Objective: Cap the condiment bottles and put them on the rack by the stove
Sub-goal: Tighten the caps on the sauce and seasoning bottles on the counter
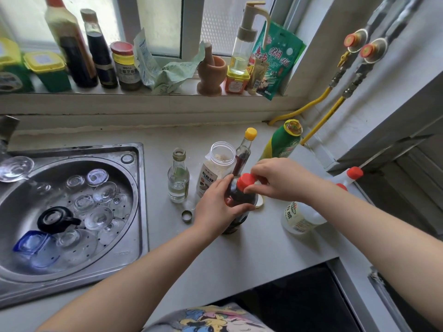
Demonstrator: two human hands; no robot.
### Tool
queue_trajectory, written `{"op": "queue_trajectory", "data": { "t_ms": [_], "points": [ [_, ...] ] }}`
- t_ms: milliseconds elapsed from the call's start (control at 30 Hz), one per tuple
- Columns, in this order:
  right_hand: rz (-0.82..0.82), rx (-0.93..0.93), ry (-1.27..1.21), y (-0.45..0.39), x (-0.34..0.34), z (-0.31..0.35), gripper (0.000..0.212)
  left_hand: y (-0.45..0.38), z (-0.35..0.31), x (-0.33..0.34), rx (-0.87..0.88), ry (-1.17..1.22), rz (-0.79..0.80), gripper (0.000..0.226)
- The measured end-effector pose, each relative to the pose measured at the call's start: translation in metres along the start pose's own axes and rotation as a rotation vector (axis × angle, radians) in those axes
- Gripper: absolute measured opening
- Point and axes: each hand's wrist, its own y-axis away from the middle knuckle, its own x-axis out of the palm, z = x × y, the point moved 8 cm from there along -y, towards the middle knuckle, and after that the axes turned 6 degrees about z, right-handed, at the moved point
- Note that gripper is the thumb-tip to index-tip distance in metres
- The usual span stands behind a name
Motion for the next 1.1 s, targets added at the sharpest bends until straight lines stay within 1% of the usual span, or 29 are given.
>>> {"op": "queue_trajectory", "data": {
  "t_ms": [133,233,333,467,600,767,1000,1100],
  "points": [
    [-0.144,-0.084,0.122,0.01,-0.002,-0.001,0.04,0.001,-0.002,0.0,0.0,-0.01,-0.003,0.087],
    [-0.141,-0.133,0.158,0.005,-0.004,0.004,0.043,0.001,-0.004,0.001,0.004,-0.02,0.009,0.088],
    [-0.131,-0.188,0.215,0.0,0.0,0.012,0.04,0.001,-0.005,-0.001,0.006,-0.013,0.006,0.085],
    [-0.176,-0.183,0.202,-0.005,0.0,0.017,0.038,0.002,-0.005,0.001,-0.007,-0.035,0.007,0.086],
    [-0.291,-0.128,0.204,-0.011,-0.001,0.021,0.037,0.002,-0.003,0.004,-0.007,-0.046,0.018,0.087],
    [-0.38,-0.008,0.241,-0.013,-0.003,0.021,0.037,0.002,-0.001,0.003,-0.01,-0.021,-0.001,0.074],
    [-0.412,0.229,0.188,-0.007,0.0,0.011,0.043,0.001,-0.002,0.003,0.0,-0.003,0.001,0.083],
    [-0.446,0.313,0.207,-0.003,-0.001,0.013,0.043,0.002,0.001,0.005,-0.01,0.054,0.015,0.089]
  ]
}}
